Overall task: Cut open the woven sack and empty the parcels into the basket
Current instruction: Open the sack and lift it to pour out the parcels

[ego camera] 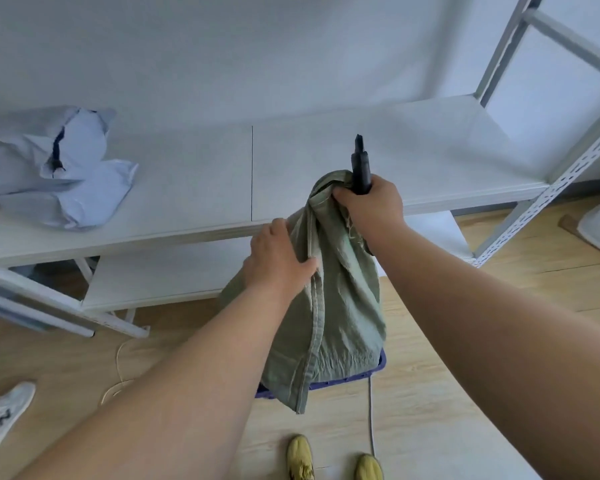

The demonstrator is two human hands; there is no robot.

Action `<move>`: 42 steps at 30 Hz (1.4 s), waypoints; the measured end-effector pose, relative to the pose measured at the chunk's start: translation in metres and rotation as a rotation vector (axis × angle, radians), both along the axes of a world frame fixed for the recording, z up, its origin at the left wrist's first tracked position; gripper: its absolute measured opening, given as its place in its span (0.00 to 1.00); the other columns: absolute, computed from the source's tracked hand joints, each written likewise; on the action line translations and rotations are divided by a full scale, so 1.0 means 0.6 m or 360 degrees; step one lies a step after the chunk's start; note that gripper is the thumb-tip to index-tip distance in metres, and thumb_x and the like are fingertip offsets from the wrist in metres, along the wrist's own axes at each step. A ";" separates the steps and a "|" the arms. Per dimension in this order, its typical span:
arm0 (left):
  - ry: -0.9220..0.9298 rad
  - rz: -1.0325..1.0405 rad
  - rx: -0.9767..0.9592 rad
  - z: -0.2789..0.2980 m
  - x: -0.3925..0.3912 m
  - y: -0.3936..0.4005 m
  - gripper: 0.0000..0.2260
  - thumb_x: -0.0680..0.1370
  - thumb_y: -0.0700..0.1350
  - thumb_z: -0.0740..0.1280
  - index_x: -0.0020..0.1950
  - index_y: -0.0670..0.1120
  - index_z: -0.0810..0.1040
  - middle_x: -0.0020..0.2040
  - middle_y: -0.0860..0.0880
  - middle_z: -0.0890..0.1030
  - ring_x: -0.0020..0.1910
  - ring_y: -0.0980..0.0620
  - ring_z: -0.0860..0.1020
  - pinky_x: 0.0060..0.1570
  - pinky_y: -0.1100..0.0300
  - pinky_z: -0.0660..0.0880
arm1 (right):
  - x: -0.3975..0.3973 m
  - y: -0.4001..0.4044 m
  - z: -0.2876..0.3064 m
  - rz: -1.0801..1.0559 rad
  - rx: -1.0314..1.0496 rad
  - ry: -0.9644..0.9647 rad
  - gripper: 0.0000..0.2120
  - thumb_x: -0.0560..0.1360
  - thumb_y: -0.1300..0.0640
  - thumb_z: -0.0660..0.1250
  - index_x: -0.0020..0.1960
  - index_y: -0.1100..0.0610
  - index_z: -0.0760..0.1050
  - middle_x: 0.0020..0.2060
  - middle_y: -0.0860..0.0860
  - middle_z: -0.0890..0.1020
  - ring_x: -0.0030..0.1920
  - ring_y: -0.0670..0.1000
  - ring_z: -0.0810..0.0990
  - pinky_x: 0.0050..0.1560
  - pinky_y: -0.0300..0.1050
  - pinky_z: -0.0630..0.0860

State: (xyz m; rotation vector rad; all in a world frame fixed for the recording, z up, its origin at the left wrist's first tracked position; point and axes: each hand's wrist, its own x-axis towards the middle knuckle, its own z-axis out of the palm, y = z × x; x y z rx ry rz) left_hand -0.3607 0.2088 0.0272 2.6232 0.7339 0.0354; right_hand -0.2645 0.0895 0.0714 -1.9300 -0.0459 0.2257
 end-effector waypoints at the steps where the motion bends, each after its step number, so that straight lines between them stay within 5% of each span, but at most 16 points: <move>1: 0.0019 0.0008 -0.0031 -0.008 -0.007 -0.007 0.35 0.69 0.61 0.71 0.69 0.48 0.63 0.66 0.48 0.69 0.66 0.46 0.68 0.58 0.48 0.73 | -0.004 0.008 -0.001 -0.0007 0.0010 0.0008 0.11 0.72 0.53 0.70 0.36 0.50 0.69 0.31 0.47 0.74 0.36 0.53 0.75 0.41 0.48 0.73; 5: 0.0191 0.0138 -0.0360 -0.031 -0.023 -0.031 0.40 0.69 0.61 0.71 0.73 0.47 0.56 0.67 0.46 0.68 0.64 0.44 0.71 0.58 0.47 0.74 | -0.018 0.030 0.001 -0.0015 0.0034 0.0014 0.11 0.72 0.52 0.70 0.35 0.52 0.70 0.29 0.47 0.73 0.30 0.49 0.73 0.36 0.45 0.71; 9: 0.0220 0.0356 -0.0188 -0.034 -0.039 0.006 0.12 0.77 0.41 0.61 0.61 0.46 0.68 0.51 0.48 0.76 0.46 0.46 0.76 0.40 0.54 0.72 | -0.022 0.029 0.002 -0.0093 0.0048 0.0000 0.11 0.72 0.52 0.70 0.35 0.52 0.70 0.29 0.47 0.73 0.31 0.50 0.73 0.38 0.45 0.72; 13: -0.0363 0.0661 -0.0178 -0.002 -0.038 0.067 0.07 0.80 0.43 0.60 0.56 0.45 0.74 0.52 0.44 0.80 0.46 0.44 0.77 0.41 0.56 0.68 | -0.018 0.011 0.008 -0.0283 0.0105 -0.0102 0.06 0.74 0.51 0.68 0.40 0.51 0.73 0.32 0.46 0.75 0.35 0.50 0.75 0.37 0.43 0.71; 16: -0.0875 0.0557 -0.0209 0.031 -0.028 0.076 0.08 0.79 0.42 0.62 0.57 0.48 0.75 0.51 0.46 0.81 0.47 0.45 0.77 0.40 0.59 0.67 | -0.037 0.003 -0.002 -0.0411 0.0107 -0.0213 0.06 0.75 0.49 0.66 0.46 0.51 0.76 0.34 0.44 0.77 0.38 0.48 0.75 0.37 0.41 0.68; 19: -0.0642 0.0197 -0.0049 0.039 -0.021 0.080 0.07 0.80 0.44 0.62 0.57 0.47 0.76 0.50 0.45 0.81 0.49 0.42 0.78 0.40 0.57 0.68 | -0.043 0.006 0.005 -0.0336 -0.0040 -0.0230 0.06 0.75 0.50 0.65 0.43 0.51 0.74 0.32 0.45 0.76 0.36 0.47 0.74 0.32 0.39 0.66; 23: -0.0889 0.0087 -0.0028 0.070 -0.001 0.089 0.07 0.79 0.42 0.62 0.56 0.46 0.77 0.50 0.45 0.81 0.50 0.44 0.77 0.42 0.58 0.68 | -0.032 0.018 0.036 -0.0305 0.0004 -0.0464 0.06 0.76 0.50 0.65 0.43 0.50 0.74 0.32 0.44 0.76 0.34 0.43 0.73 0.33 0.36 0.68; 27: -0.0470 -0.0290 -0.0084 0.074 0.012 0.077 0.07 0.79 0.44 0.63 0.55 0.49 0.77 0.48 0.48 0.81 0.47 0.44 0.77 0.43 0.56 0.71 | -0.029 0.031 0.022 0.0031 -0.0194 -0.0297 0.04 0.75 0.54 0.65 0.42 0.51 0.73 0.31 0.47 0.75 0.34 0.50 0.74 0.31 0.42 0.69; 30: -0.0506 -0.0290 -0.0221 0.077 0.013 0.078 0.07 0.79 0.44 0.64 0.56 0.50 0.78 0.48 0.49 0.81 0.47 0.47 0.76 0.43 0.56 0.71 | -0.032 0.041 0.018 0.0278 0.0075 -0.0029 0.08 0.72 0.52 0.70 0.47 0.53 0.76 0.38 0.51 0.80 0.39 0.52 0.79 0.41 0.48 0.78; 34: -0.0496 -0.0335 -0.0289 0.079 0.007 0.077 0.10 0.79 0.44 0.64 0.60 0.49 0.77 0.55 0.49 0.81 0.53 0.48 0.77 0.48 0.58 0.72 | -0.049 0.052 0.001 0.0578 -0.0002 -0.0043 0.23 0.67 0.49 0.77 0.57 0.53 0.74 0.46 0.47 0.81 0.44 0.44 0.79 0.41 0.36 0.74; 39: -0.0496 -0.0147 -0.0098 0.057 -0.022 0.087 0.10 0.76 0.43 0.68 0.56 0.51 0.73 0.49 0.55 0.78 0.48 0.52 0.77 0.40 0.60 0.69 | -0.044 0.057 -0.012 0.0416 -0.0281 -0.0171 0.12 0.69 0.54 0.75 0.47 0.53 0.74 0.36 0.45 0.77 0.40 0.49 0.76 0.35 0.39 0.70; 42: -0.0179 0.0089 0.0220 0.024 -0.055 0.097 0.17 0.75 0.39 0.69 0.61 0.48 0.69 0.57 0.49 0.75 0.54 0.49 0.75 0.42 0.59 0.69 | -0.040 0.054 -0.018 0.0105 -0.0138 -0.0153 0.08 0.71 0.54 0.71 0.47 0.51 0.73 0.36 0.44 0.76 0.39 0.49 0.76 0.34 0.40 0.68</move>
